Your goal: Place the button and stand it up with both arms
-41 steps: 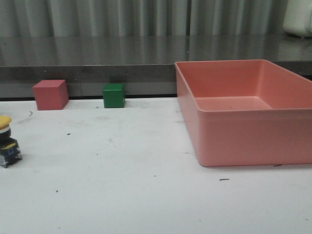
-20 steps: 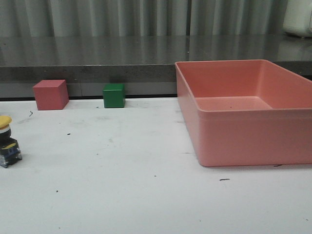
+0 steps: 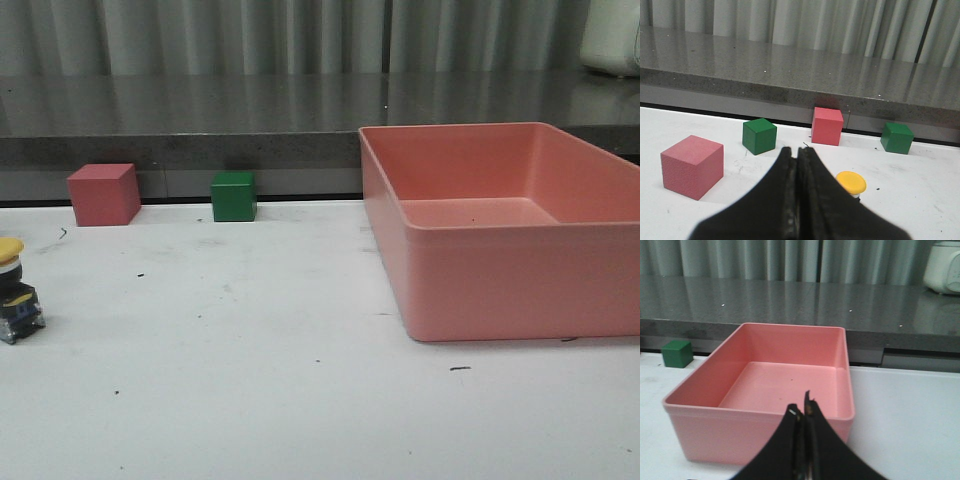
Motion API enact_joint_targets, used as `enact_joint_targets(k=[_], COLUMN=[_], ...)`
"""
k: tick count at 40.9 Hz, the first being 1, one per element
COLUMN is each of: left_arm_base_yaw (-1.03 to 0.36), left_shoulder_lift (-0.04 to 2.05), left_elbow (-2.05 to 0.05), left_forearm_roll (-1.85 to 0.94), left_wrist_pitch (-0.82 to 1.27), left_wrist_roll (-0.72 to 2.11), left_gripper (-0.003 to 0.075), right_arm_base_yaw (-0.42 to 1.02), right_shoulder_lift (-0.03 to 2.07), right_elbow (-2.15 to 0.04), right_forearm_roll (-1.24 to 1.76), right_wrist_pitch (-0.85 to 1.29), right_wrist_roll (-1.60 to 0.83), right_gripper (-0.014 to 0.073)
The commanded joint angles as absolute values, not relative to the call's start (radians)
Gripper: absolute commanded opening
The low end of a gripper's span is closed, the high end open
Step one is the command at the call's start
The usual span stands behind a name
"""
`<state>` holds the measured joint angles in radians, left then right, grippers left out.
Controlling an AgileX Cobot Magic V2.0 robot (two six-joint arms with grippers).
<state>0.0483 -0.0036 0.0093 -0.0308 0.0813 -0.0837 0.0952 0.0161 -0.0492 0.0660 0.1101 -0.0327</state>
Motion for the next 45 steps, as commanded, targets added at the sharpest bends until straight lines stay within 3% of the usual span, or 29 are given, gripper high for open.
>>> enact_joint_targets(k=[1, 45], left_arm_base_yaw=[0.051, 0.051], left_shoulder_lift=[-0.026, -0.026], left_elbow=[0.023, 0.023], left_forearm_roll=[-0.033, -0.033], left_wrist_pitch=[0.0, 0.0], left_wrist_roll=[-0.095, -0.095], left_gripper=[-0.002, -0.002], right_arm_base_yaw=[0.052, 0.015], right_shoulder_lift=[-0.016, -0.029], right_elbow=[-0.02, 0.024], right_forearm_roll=[0.074, 0.074], right_wrist_pitch=[-0.04, -0.081], right_wrist_roll=[-0.043, -0.043], right_gripper=[-0.0068, -0.0068])
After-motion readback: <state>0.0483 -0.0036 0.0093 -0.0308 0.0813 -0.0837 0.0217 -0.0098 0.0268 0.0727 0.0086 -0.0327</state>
